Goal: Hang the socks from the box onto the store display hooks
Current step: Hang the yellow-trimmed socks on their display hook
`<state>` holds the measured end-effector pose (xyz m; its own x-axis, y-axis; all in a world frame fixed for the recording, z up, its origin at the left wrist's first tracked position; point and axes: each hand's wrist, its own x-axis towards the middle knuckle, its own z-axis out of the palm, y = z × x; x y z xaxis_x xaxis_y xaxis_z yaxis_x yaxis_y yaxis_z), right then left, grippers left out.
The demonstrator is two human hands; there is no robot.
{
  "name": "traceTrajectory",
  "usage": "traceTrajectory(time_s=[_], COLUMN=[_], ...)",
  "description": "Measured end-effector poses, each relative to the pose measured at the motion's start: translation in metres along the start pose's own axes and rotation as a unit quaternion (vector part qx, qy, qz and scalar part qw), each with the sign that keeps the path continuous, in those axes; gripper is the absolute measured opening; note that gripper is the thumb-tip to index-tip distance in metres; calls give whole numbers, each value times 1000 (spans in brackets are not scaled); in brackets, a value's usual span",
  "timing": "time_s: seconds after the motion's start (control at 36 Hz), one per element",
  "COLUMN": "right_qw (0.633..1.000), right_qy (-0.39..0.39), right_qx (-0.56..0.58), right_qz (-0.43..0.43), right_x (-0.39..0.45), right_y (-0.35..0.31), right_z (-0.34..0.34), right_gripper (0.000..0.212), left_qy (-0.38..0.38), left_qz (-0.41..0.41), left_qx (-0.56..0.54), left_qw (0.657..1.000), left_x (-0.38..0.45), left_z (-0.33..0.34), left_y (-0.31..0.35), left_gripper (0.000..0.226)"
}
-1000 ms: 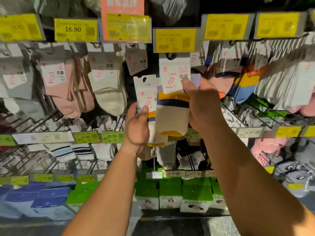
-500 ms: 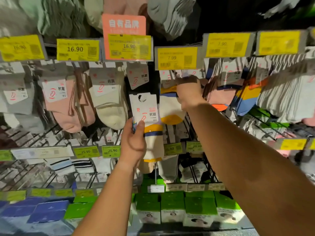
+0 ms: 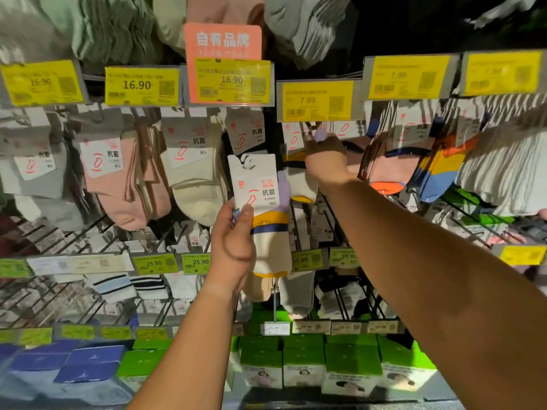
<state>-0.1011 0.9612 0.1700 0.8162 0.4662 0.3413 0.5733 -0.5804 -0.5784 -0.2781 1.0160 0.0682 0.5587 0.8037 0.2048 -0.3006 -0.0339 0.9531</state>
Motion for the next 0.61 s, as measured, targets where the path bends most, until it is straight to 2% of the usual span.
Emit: traceTrajectory(time_s=[0.06,0.08,0.11,0.17,0.19,0.22,0.28,0.31,0.36,0.47,0.61], right_qw=[994,977,961,936,933,937,952,955,944,939,933], right_qy=[7,51,95,199,165,175,78,61,63,32,38], right_qx=[111,207,258,290,320,301,294,287,322,338,349], right_qz=[5,7,-29,-26,-17,11,32,28,31,60,82], right_x=[-14,-20,-27,-56,-69,-81,-111,-120,-124,-121,-123], right_y=[3,10,13,17,16,14,10,7,7,12,15], right_z=[4,9,9,12,10,13,22,26,34,26,20], right_gripper=[39,36,29,21,22,24,34,39,39,22,18], left_qy=[-2,-2,-3,-3,-2,0,-6,-10,-14,-17,1], left_qz=[-3,-7,-12,-20,-25,-28,-35,-38,-43,-31,-37], left_qx=[8,9,5,-9,-20,-32,-54,-67,-78,-67,-62], left_qw=[1000,1000,1000,1000,999,999,998,997,996,997,997], left_x=[4,6,7,7,7,6,4,2,-1,-6,-7], left_z=[3,4,6,8,9,10,12,14,17,18,20], left_y=[2,3,4,7,9,9,10,10,11,14,17], left_gripper=[31,31,34,45,49,51,50,48,43,23,21])
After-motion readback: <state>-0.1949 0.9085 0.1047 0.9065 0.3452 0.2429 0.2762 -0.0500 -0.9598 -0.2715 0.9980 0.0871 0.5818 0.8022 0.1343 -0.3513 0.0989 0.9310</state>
